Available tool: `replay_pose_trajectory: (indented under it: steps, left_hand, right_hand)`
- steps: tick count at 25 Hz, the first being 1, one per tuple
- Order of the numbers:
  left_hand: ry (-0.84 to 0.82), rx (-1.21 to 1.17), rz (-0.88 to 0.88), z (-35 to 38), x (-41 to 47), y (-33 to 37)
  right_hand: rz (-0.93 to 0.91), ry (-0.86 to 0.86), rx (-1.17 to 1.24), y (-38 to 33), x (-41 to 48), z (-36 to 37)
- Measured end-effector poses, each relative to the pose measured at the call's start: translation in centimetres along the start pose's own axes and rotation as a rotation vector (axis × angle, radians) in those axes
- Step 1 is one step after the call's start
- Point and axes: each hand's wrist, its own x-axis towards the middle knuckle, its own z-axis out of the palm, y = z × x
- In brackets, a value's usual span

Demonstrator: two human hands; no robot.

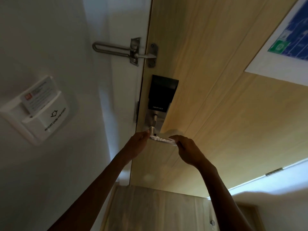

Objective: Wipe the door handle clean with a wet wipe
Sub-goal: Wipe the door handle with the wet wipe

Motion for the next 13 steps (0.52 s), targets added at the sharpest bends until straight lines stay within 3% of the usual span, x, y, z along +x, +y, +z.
replay_pose_trajectory:
  steps: [9, 13]
  left_hand:
    - [-0.042, -0.125, -0.056, 0.2, 1.2, -1.8]
    - [-0.037, -0.241, -0.072, 0.6, 1.8, -2.8]
  right_hand:
    - [0.035, -0.017, -0.031, -0.6, 1.8, -0.9]
    - [0.011, 0.137, 0.012, -1.1, 1.3, -0.4]
